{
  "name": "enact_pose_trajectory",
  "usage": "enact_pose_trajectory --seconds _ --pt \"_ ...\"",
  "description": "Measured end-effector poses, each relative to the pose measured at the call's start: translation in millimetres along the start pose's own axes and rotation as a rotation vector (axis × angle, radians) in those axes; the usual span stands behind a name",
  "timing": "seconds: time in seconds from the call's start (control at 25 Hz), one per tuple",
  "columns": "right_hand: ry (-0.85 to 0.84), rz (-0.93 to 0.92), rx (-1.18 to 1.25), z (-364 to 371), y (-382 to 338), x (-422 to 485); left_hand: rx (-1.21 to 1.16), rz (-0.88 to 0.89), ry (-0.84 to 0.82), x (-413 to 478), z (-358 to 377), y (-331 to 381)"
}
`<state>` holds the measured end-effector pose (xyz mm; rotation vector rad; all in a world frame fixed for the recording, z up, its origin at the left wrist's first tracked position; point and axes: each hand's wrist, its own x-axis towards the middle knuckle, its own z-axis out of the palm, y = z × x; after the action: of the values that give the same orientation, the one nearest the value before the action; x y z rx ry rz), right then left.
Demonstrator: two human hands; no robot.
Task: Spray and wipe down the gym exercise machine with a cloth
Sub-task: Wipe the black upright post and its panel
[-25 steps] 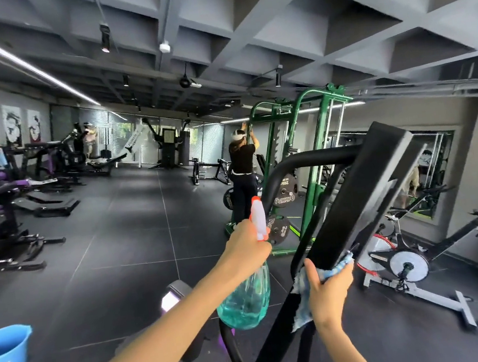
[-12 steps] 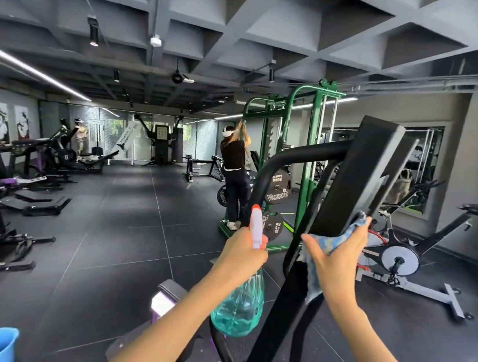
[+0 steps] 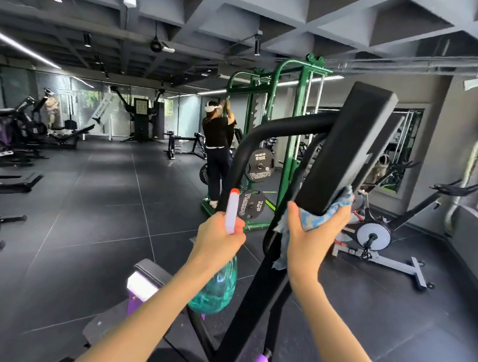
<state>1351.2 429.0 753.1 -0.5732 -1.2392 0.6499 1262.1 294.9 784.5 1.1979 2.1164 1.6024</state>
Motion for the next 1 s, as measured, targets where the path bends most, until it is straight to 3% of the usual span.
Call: enact_pose_trajectory --seconds 0.16,0.28,0.44,0.56,0.68,0.92,1.0 --pt "-0.178 0.283 0.071 -13.7 24.9 -44.3 -0.011 -0.018 -0.073 -4.6 11.0 -2.3" --pt "-0.251 0.283 -0.001 -21.9 12.3 -32.5 -0.047 -0.051 -0.086 -9.9 11.9 0.2" --pt "-0.064 0.197 0.031 -11.0 -39.3 32.9 -0.08 -0.065 -0.051 -14.7 11.0 -0.9" --pt "-0.044 0.225 0.072 -6.3 -51.3 48.5 -0.09 -0.065 0.011 -14.0 8.3 -0.6" --pt "-0.081 0.267 0.1 -10.4 -46.7 46.8 -0.078 -0.048 0.018 -13.1 8.8 5.4" --pt "-0.332 0.442 -0.003 -34.0 -32.9 24.9 -0.083 -0.027 -0.037 -21.2 11.9 26.5" --pt "-0.304 0.434 -0.049 -33.0 -44.8 29.4 -0.076 -0.006 -0.06 -23.0 11.3 32.0"
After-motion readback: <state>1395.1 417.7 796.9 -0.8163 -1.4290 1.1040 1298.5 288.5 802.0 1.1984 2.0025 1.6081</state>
